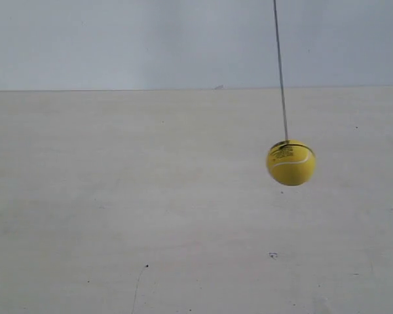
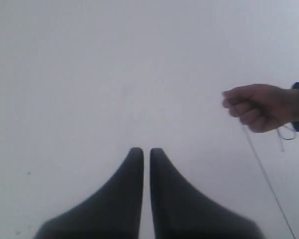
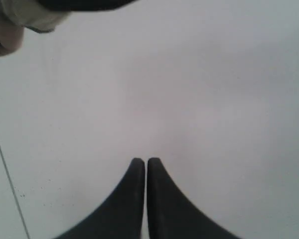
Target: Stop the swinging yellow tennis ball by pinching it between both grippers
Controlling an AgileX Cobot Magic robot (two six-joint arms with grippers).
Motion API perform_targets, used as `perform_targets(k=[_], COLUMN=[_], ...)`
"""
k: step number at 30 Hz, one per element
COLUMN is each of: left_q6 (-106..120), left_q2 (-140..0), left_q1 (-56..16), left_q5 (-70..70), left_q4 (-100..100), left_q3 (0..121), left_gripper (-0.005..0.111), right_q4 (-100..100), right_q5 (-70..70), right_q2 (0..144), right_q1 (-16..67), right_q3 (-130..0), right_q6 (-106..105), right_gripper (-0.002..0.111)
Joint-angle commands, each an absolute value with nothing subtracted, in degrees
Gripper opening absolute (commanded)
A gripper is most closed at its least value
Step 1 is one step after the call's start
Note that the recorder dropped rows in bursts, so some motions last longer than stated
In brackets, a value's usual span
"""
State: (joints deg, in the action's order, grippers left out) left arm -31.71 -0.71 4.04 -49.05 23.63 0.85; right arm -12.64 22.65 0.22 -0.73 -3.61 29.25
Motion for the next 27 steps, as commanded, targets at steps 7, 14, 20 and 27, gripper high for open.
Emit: perform_targets(k=[7, 14, 20, 27], left_q6=[-51.1, -40.2, -30.7, -29.6], left_q2=[-19.8, -51.0, -70.2, -78.6], left_q1=[4.1, 4.1, 4.1, 2.5], left_q5=[-45.9, -58.2, -69.0, -67.8], left_q4=[46.1, 49.9, 49.9, 52.5], left_q3=[13.8, 16.1, 16.9, 19.6], left_gripper=[0.005, 0.005, 0.005, 0.005], right_q4=[-29.9, -32.9, -37.6, -37.8], right_q5=[30.0, 45.1, 54.8, 38.4], right_q2=[17.6, 42.7, 56.8, 62.1], right_q1=[-0.7, -0.7, -0.7, 8.2], right_q3=[-11.7, -12.1, -12.5, -19.1], right_q6=[39.9, 36.7, 31.9, 30.6], right_gripper=[0.000, 0.000, 0.000, 0.000])
